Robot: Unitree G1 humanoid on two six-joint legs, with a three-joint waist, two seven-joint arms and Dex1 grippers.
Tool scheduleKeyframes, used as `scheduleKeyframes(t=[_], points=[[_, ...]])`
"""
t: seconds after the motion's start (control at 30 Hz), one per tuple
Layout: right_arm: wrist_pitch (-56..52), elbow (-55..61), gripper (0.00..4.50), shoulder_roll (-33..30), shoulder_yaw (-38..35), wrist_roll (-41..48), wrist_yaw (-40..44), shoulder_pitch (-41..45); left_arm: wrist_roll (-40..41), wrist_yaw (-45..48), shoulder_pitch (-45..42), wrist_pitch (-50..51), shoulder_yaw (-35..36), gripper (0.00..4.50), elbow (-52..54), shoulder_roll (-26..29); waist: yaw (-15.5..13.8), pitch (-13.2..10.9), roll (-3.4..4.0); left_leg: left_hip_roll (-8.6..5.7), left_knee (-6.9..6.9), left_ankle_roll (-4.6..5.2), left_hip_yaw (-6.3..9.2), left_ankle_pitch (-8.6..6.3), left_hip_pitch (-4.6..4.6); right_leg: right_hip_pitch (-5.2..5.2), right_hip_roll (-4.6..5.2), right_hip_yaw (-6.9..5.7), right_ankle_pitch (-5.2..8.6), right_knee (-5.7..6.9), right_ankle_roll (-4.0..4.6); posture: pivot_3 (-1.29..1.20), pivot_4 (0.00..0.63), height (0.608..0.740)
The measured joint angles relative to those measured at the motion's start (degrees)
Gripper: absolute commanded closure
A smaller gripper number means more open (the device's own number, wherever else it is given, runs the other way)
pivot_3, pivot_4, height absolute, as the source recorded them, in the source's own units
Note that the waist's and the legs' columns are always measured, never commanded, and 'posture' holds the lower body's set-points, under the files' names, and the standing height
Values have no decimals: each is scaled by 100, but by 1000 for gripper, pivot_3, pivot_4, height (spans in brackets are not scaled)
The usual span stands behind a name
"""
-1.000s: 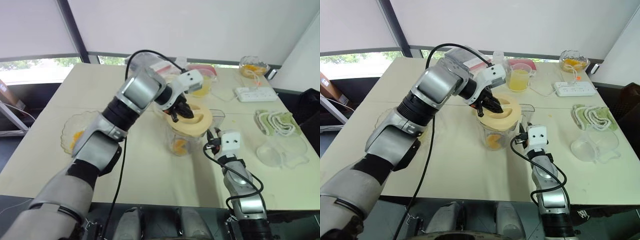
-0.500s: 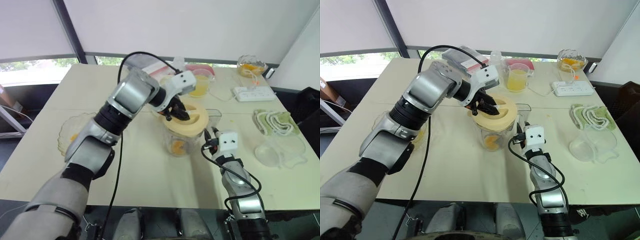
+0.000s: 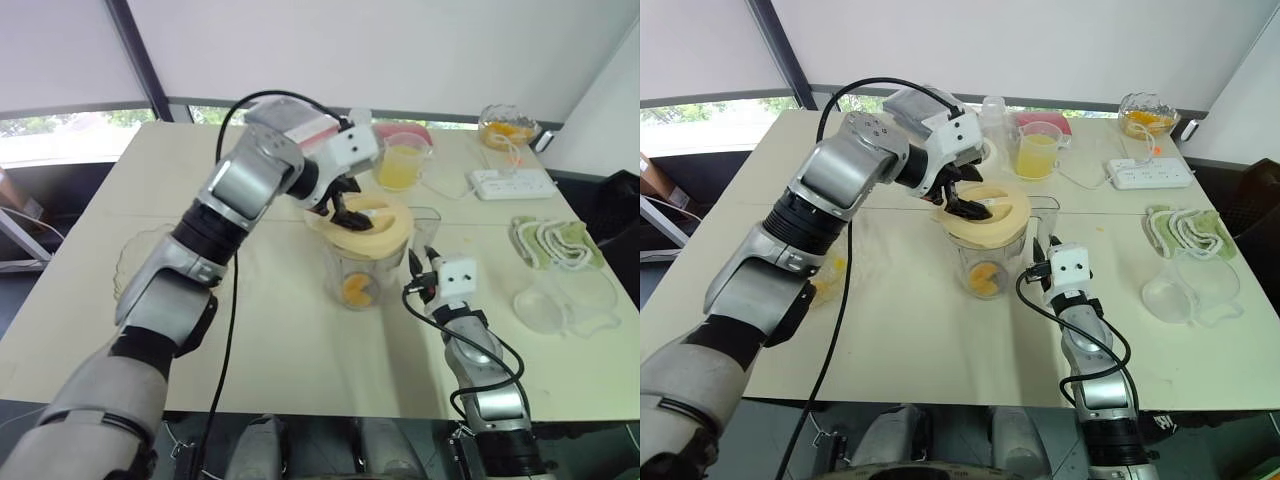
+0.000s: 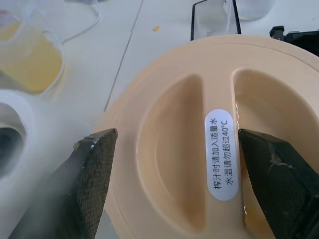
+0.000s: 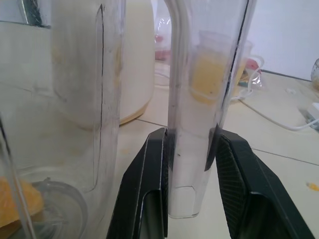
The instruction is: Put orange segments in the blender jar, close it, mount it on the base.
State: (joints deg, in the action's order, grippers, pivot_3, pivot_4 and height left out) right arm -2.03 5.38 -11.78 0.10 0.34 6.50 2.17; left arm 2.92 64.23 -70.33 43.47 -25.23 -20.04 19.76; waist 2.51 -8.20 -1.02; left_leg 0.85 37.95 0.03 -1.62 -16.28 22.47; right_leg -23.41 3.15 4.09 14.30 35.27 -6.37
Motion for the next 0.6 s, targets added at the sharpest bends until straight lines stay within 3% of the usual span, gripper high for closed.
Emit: scheduleKeyframes(t=[0.37, 0.6], points=[[39, -5, 3669, -21, -9, -1, 5, 99, 176, -11, -435, -127, 402, 492, -734, 30, -4, -89, -8, 0, 0, 2, 5, 1, 9, -5, -46, -4, 5, -1, -9, 0, 150, 740], [133, -4, 3669, -68, -35, 4, 117, 47, 1216, 319, -1097, 1410, 1312, 492, -868, -34, 7, -115, -19, -9, 0, 7, 5, -2, 10, -4, -51, -6, 2, 0, -23, 0, 150, 740]])
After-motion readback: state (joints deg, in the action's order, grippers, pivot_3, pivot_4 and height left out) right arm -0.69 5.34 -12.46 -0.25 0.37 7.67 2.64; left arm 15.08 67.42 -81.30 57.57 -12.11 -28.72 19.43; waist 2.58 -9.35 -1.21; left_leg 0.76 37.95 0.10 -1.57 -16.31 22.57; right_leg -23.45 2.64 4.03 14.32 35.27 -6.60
